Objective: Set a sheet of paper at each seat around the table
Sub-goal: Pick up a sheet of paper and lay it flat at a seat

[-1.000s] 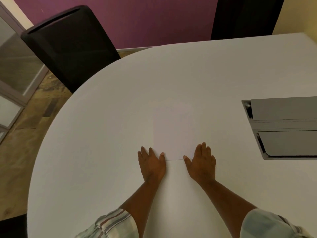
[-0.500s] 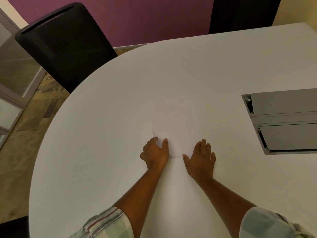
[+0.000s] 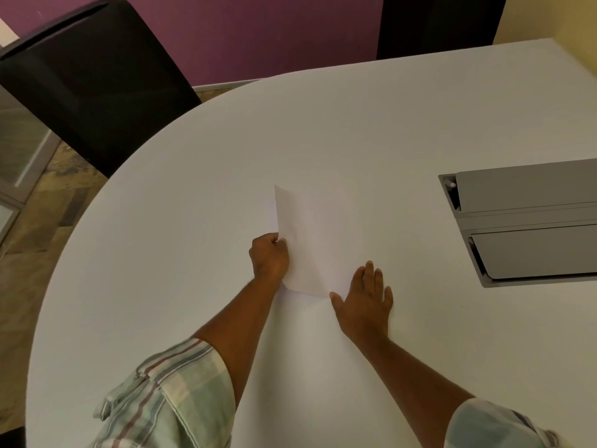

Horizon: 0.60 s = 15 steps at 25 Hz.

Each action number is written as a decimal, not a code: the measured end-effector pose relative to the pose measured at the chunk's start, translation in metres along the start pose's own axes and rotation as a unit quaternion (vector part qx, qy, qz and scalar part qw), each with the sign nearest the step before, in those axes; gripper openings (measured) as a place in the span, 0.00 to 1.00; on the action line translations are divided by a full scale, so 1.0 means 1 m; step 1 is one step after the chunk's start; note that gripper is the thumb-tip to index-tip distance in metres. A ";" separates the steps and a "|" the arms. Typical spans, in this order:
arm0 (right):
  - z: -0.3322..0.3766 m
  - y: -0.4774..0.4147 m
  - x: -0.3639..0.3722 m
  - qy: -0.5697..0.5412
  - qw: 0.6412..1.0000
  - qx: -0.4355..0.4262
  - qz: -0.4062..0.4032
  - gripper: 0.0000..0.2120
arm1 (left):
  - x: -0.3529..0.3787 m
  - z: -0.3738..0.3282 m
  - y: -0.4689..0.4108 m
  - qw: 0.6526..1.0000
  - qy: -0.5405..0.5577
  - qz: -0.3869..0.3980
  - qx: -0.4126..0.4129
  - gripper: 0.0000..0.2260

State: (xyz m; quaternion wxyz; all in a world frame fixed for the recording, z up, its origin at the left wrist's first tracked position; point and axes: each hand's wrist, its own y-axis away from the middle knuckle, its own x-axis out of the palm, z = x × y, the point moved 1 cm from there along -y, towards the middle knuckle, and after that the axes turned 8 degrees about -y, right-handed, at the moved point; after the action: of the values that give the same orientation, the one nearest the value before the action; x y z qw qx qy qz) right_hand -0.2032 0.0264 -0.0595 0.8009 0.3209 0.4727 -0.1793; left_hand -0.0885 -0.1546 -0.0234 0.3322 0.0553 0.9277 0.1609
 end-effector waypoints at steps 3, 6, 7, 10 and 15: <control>0.000 -0.001 -0.009 -0.054 0.999 0.004 0.002 0.42 | -0.003 -0.002 0.009 0.999 0.017 -0.016 0.042 0.10; -0.002 0.000 -0.026 -0.157 0.987 0.014 -0.031 0.42 | -0.008 -0.007 0.021 0.996 0.072 -0.011 0.052 0.07; -0.004 0.001 -0.033 -0.196 0.979 0.018 -0.048 0.42 | -0.010 -0.007 0.026 0.995 0.093 -0.006 0.048 0.06; -0.017 0.003 -0.056 -0.290 0.951 0.029 -0.101 0.39 | -0.015 -0.008 0.045 0.988 0.148 0.014 0.036 0.04; -0.049 0.022 -0.092 -0.481 0.864 0.065 -0.134 0.30 | -0.014 -0.004 0.095 0.976 0.209 0.061 0.011 0.04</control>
State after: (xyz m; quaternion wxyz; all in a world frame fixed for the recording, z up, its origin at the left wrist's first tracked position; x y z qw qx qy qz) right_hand -0.2666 0.0751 0.0111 0.8744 0.1800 0.0541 -0.4474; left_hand -0.0809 -0.0696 0.0198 0.1200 0.0801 0.9733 0.1787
